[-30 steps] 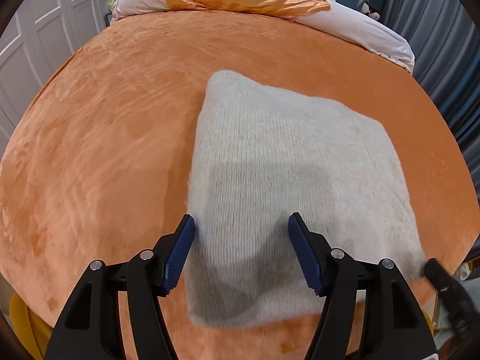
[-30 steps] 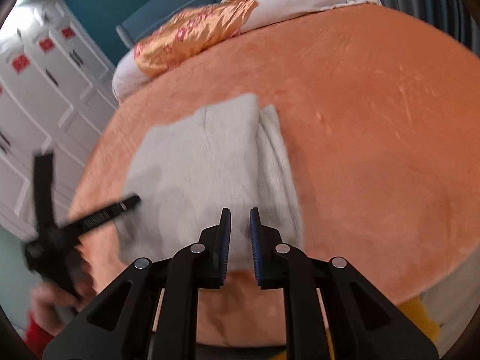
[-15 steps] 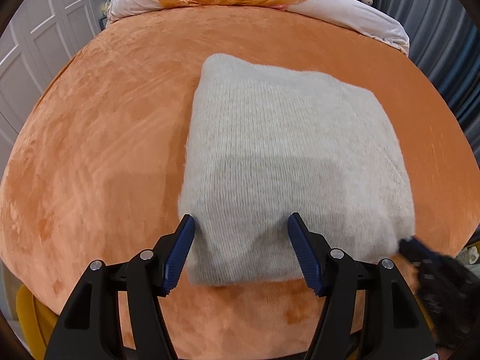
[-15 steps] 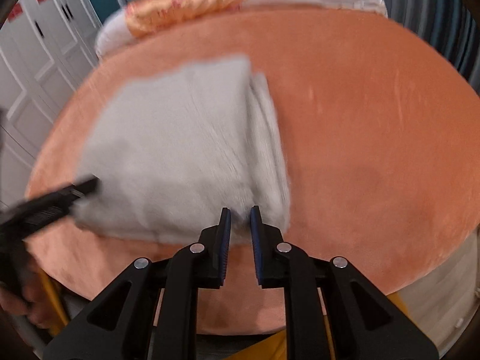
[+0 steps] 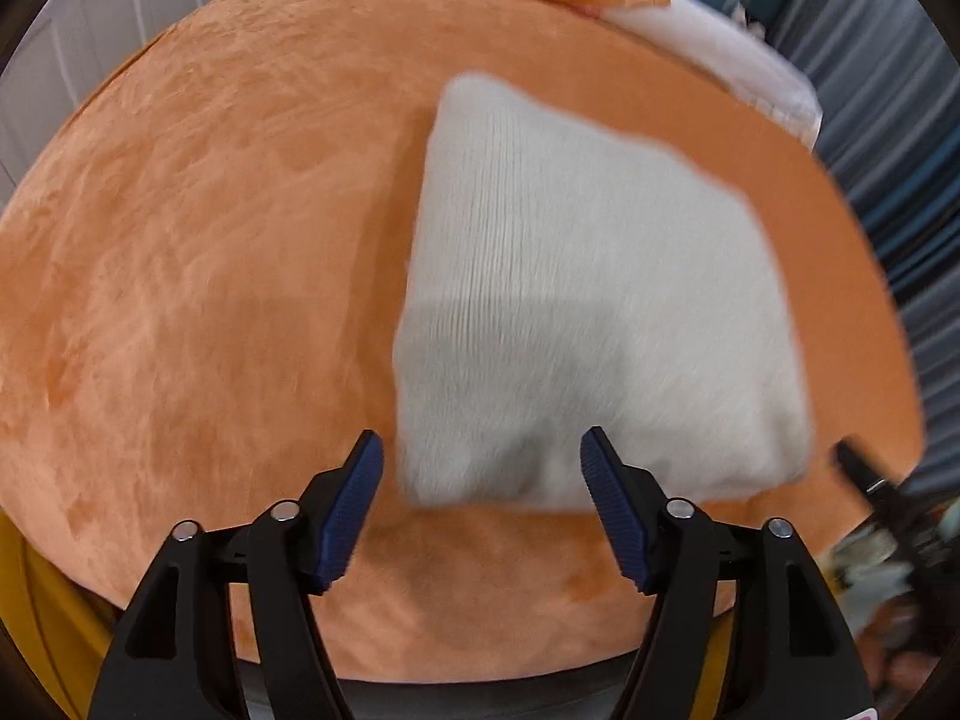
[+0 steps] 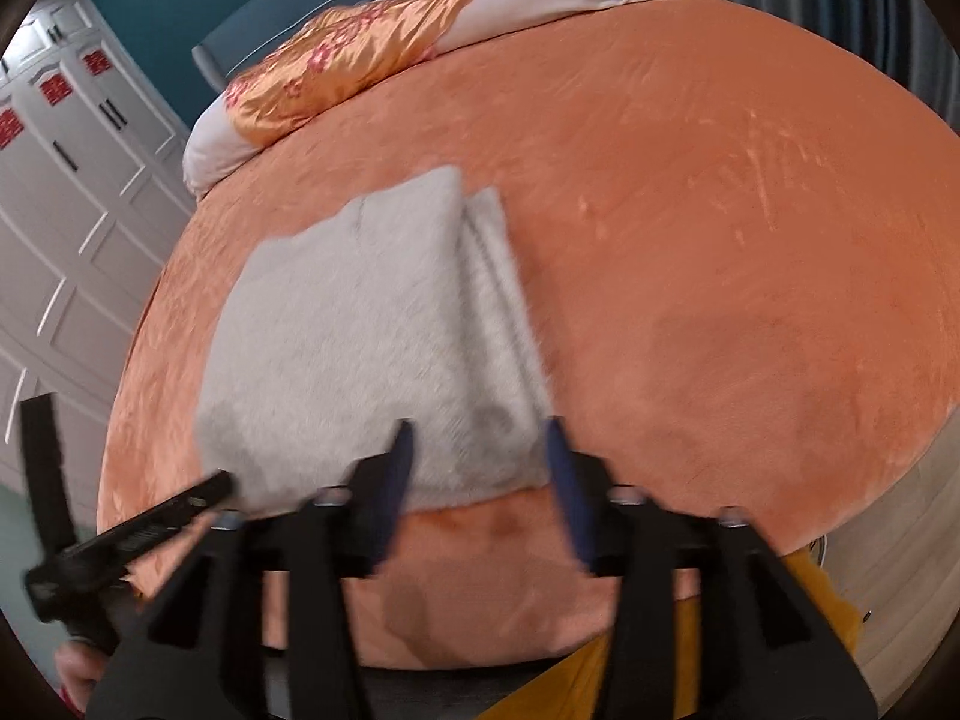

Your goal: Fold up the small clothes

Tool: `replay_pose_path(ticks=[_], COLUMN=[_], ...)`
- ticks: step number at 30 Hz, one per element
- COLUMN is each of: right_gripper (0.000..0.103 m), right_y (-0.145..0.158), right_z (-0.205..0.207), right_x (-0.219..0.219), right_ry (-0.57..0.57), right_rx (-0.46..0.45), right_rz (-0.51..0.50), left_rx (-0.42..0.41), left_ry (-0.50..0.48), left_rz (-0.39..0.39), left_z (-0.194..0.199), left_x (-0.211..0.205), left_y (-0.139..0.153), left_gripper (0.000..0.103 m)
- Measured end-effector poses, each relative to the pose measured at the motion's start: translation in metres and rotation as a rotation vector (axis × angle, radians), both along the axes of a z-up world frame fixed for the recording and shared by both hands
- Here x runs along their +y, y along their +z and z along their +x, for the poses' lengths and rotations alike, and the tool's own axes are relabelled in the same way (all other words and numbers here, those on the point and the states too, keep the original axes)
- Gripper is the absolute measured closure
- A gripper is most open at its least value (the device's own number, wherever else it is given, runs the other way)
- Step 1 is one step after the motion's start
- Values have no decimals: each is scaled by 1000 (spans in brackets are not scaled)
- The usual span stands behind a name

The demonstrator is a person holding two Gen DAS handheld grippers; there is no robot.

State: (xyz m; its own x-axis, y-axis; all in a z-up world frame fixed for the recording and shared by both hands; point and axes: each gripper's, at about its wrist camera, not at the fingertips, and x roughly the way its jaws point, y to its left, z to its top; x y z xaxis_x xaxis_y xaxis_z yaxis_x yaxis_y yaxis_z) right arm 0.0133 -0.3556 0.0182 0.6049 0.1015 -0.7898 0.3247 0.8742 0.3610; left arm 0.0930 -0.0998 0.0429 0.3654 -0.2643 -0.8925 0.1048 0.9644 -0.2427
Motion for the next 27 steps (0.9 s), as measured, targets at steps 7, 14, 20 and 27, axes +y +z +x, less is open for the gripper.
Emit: replay_pose_path(ticks=[7,14,20,27], right_gripper=[40,30,21,20], right_y=[-13,-37,-67,-71], right_z=[18,61,73,79], right_x=[-2,-1,-9,-9], right_ry=[13,59,52,77], right_rx=[26,62,70,47], right_rz=[52,29,157,171], left_rx=[-12,4,-11,-2], left_ry=[57,29,25,43], left_rz=[-39,0,17,-8], left_z=[33,61,73,86], left_x=[5,-7,-20,-29], left_y=[9,-15,-27,-42], left_gripper=[28,25,15,5])
